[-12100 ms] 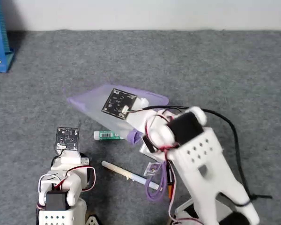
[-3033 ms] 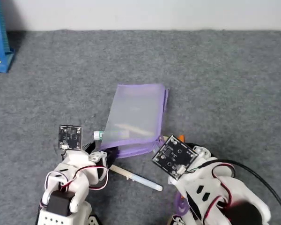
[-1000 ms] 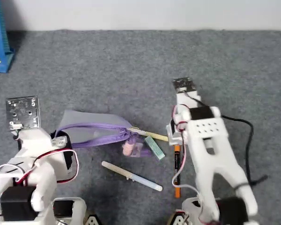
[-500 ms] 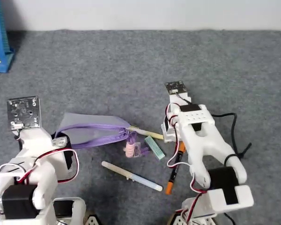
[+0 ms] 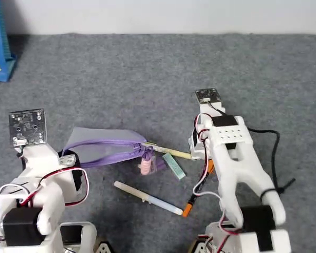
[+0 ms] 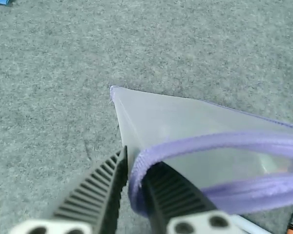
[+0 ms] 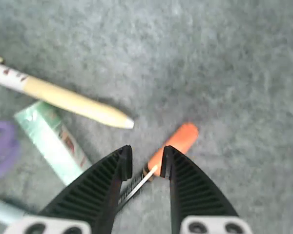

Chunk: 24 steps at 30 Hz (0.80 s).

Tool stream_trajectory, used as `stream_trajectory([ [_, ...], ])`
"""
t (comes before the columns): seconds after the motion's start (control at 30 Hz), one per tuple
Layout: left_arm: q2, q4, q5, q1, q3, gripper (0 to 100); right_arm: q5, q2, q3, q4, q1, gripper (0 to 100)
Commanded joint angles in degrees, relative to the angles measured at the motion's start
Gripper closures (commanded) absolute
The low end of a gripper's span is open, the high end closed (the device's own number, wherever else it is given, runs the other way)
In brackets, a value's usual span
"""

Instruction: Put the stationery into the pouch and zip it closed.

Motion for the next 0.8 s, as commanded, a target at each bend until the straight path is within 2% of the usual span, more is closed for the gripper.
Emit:
stream_trajectory([
  [0.0,1.0,0.0,-0.5,-0.2,0.0,99,-3.2,-4.6,-3.8,3.6,0.2,88.2],
  [0.57,1.0,0.4,-0.5,-0.2,0.1,99,-5.6,6.8,-3.8,0.6,0.7,87.8],
  [0.77,1.0,0.4,-0.5,-0.2,0.1,99,-5.7,6.8,-3.8,1.8,2.8,79.0],
])
